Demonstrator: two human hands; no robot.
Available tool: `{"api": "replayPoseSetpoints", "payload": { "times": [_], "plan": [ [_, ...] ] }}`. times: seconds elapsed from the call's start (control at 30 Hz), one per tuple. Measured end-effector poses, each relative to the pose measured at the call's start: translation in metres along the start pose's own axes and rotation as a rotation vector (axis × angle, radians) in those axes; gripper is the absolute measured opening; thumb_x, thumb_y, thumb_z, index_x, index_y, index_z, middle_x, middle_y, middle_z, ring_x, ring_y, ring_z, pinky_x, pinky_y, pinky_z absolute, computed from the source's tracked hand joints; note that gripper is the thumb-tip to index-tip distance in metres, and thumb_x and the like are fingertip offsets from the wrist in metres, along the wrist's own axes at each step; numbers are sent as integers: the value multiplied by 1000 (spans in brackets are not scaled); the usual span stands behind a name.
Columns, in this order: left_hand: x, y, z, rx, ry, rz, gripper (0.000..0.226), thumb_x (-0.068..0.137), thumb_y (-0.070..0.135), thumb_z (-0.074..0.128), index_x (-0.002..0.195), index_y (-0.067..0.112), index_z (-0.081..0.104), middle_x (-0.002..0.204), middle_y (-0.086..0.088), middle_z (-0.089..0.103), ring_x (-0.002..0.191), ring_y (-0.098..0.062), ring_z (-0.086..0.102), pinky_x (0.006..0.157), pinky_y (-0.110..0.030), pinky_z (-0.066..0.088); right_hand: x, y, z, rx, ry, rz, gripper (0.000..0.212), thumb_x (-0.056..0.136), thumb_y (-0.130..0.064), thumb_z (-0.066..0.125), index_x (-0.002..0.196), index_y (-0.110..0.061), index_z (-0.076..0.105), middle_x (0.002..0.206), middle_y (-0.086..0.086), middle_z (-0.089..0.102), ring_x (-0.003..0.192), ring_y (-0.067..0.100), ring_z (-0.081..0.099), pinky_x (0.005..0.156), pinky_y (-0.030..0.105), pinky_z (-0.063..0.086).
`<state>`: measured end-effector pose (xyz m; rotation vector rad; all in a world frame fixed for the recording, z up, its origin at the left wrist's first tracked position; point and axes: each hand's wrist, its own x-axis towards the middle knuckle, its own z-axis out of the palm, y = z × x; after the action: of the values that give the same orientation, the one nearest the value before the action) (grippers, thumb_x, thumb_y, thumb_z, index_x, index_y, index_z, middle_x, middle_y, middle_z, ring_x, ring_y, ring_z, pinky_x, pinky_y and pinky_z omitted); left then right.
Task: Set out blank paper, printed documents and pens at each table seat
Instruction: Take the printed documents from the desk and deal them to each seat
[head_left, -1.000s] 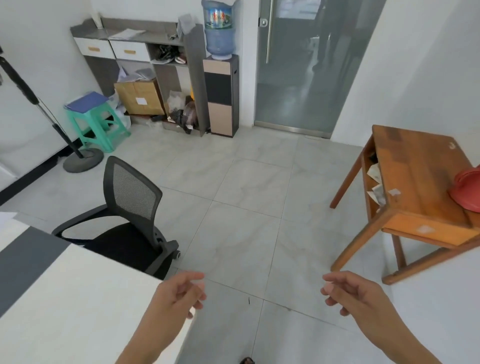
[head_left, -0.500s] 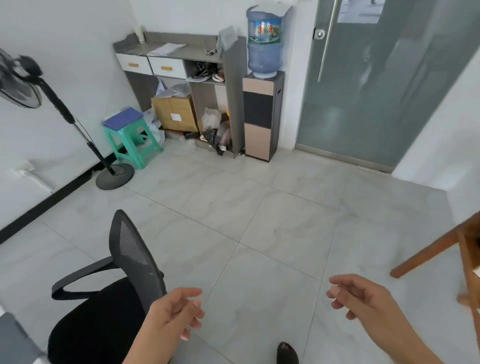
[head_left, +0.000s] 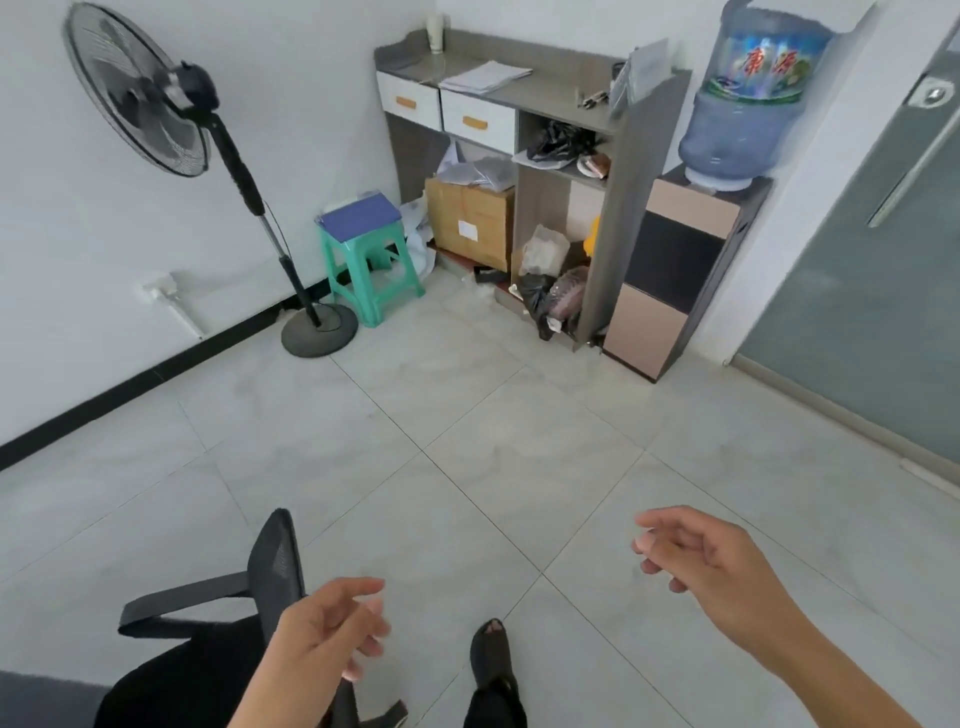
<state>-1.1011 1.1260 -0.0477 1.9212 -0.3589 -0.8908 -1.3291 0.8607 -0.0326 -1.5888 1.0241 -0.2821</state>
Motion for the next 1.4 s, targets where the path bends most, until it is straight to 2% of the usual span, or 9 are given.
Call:
{"api": "replayPoseSetpoints", "payload": {
  "times": [0.2, 0.33, 0.53, 0.73, 0.9, 1.1, 1.23, 1.3, 1.4],
  "plan": [
    [146, 99, -33, 28, 21, 101, 14, 93, 6, 58, 99, 13, 69, 74, -13, 73, 62, -19, 67, 56, -32, 51, 131, -79, 9, 21, 27, -41, 12, 87, -13, 69, 94, -21, 71, 81, 4, 73, 75, 17, 70, 66, 31, 49],
    [227, 158, -28, 44, -64, 139, 15, 93, 9, 58, 98, 17, 69, 77, -13, 72, 67, -19, 67, 57, -29, 51, 208, -104, 9, 59, 68, -22, 12, 87, -14, 69, 95, -22, 72, 82, 5, 73, 75, 17, 70, 66, 30, 49],
    [367, 212, -16, 59, -71, 124, 12, 91, 13, 63, 101, 12, 69, 74, -14, 72, 64, -20, 66, 55, -32, 50, 347, -124, -1, 71, 84, 36, 12, 86, -10, 69, 95, -19, 72, 82, 7, 75, 72, 18, 71, 63, 32, 49],
    [503, 299, -9, 48, -65, 137, 12, 92, 8, 61, 101, 11, 69, 75, -14, 72, 64, -21, 67, 54, -31, 49, 513, -181, -30, 89, 100, 24, 11, 87, -9, 69, 94, -16, 72, 79, 7, 75, 77, 26, 70, 65, 35, 50],
    [593, 359, -17, -4, 21, 127, 25, 77, 29, 63, 98, 16, 69, 76, -13, 72, 64, -20, 66, 55, -31, 50, 641, -257, -22, 35, -28, -54, 11, 88, -14, 68, 97, -20, 70, 79, 4, 75, 73, 16, 68, 63, 28, 49],
    [698, 377, -42, -19, 64, 37, 10, 90, 9, 63, 99, 10, 69, 75, -16, 73, 62, -21, 67, 53, -33, 49, 771, -315, 10, 1, -123, -97, 13, 87, -16, 69, 99, -21, 70, 81, -3, 75, 71, 9, 68, 62, 26, 48],
    [790, 402, -72, -14, 74, 45, 14, 85, 17, 67, 97, 11, 69, 73, -15, 73, 59, -19, 66, 51, -30, 48, 849, -338, 32, 4, -80, -79, 13, 87, -15, 70, 98, -22, 69, 79, 8, 74, 73, 19, 67, 61, 30, 48],
    [837, 423, -87, -3, 57, 59, 9, 88, 12, 66, 96, 12, 69, 73, -14, 73, 59, -18, 65, 51, -30, 49, 885, -355, 38, 8, -45, -51, 12, 87, -14, 69, 98, -20, 69, 80, 10, 74, 73, 24, 67, 59, 26, 48],
    [904, 466, -108, 30, -9, 103, 10, 91, 8, 62, 97, 13, 69, 74, -13, 73, 60, -18, 65, 53, -32, 49, 931, -390, 46, 11, -4, -49, 14, 86, -12, 69, 99, -18, 69, 79, 5, 74, 70, 16, 69, 61, 21, 50]
  ]
}}
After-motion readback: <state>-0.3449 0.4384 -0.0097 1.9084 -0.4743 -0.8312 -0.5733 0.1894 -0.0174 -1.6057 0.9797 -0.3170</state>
